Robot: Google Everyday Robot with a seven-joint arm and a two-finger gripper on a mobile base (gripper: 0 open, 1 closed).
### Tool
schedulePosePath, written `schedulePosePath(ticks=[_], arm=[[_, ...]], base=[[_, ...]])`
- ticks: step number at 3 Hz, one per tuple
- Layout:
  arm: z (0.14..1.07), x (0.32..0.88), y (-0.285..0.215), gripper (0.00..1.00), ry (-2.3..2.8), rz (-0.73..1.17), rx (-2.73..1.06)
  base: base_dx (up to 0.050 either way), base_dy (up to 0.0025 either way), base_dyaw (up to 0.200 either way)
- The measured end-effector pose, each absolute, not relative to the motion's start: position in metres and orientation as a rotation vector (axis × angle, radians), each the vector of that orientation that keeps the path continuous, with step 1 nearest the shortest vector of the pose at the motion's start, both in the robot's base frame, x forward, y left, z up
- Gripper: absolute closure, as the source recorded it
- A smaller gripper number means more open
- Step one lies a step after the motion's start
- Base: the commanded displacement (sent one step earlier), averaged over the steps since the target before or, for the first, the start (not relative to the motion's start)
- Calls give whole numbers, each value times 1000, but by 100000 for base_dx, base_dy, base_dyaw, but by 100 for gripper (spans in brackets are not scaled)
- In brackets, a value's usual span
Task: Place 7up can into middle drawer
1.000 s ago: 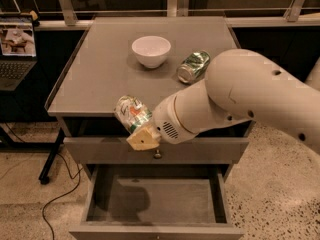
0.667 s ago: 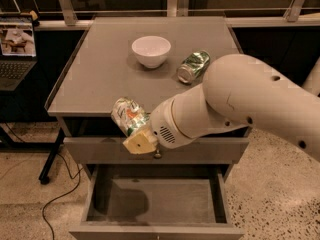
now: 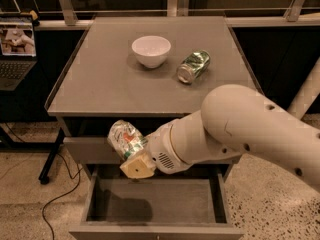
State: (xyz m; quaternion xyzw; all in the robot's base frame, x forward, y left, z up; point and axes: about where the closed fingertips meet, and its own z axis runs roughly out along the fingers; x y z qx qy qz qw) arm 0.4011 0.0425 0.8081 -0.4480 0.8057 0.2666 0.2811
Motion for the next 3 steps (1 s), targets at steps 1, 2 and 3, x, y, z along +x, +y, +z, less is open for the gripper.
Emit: schedulePosePath(ticks=[1,2,3], arm=[[784,391,44,100,2166,729,-1202],[754,391,45,100,2186,744,-1190],[710,404,51,100,2221,764,-1178]], base=[[0,0,0],[0,0,0],[0,0,0]])
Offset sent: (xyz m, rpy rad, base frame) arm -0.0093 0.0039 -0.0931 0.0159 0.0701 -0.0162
